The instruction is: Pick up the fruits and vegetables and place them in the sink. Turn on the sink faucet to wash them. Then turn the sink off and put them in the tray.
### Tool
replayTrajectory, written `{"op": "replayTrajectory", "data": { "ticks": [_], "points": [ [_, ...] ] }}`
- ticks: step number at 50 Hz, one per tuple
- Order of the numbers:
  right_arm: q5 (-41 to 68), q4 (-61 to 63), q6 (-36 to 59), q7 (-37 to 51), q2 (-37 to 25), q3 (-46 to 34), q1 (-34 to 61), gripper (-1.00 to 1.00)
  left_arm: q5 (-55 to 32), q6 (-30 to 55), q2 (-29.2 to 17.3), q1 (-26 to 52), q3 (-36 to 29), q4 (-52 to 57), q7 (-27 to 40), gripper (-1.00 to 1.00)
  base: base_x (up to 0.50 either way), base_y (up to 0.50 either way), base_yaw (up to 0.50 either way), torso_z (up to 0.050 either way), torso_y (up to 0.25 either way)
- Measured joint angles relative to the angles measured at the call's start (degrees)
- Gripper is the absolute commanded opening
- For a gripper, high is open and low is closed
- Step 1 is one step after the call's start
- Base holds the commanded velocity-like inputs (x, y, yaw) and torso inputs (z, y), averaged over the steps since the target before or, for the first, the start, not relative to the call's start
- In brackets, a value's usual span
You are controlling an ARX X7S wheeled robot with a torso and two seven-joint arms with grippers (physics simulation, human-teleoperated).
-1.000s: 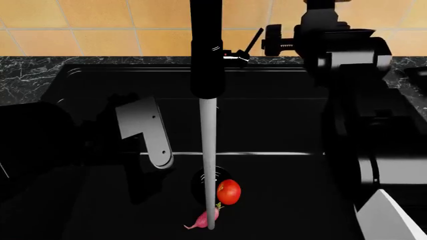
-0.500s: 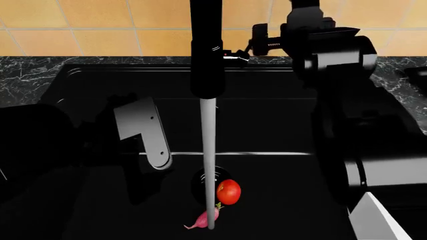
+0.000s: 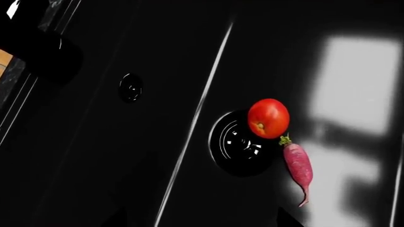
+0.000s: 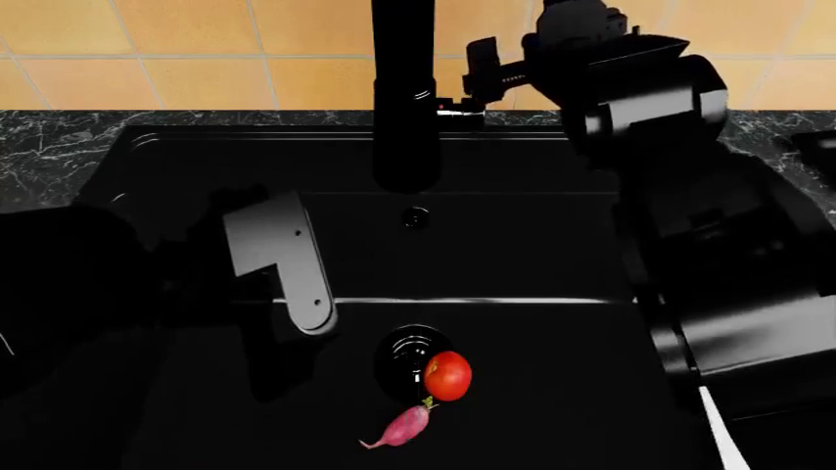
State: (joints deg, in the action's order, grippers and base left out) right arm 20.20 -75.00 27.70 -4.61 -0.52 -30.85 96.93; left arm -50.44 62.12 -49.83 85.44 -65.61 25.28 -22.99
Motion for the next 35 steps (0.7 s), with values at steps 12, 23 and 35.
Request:
{"op": "replayTrajectory", "data": {
  "ticks": [12, 23, 35],
  "points": [
    [-8.4, 0.0, 0.5, -1.3, -1.1, 6.1, 1.3, 1.00, 1.1, -1.0, 0.6, -0.7, -1.1, -1.0, -0.6, 1.00, 0.00, 0.00, 0.00, 0.000, 0.000],
    [-18.0, 3.4, 4.2, -9.3, -4.0, 3.4, 2.3, 1.00, 2.6, -2.3, 1.8, -1.8, -2.8, -2.4, -1.6, 1.00, 0.00, 0.00, 0.00, 0.000, 0.000],
    [-28.0, 45.8, 27.5, -32.1, -18.4, -12.9, -4.7, 1.00, 3.8, -3.4, 3.5, -2.5, -4.2, -4.0, -2.5, 1.00, 0.00, 0.00, 0.00, 0.000, 0.000]
  ]
}}
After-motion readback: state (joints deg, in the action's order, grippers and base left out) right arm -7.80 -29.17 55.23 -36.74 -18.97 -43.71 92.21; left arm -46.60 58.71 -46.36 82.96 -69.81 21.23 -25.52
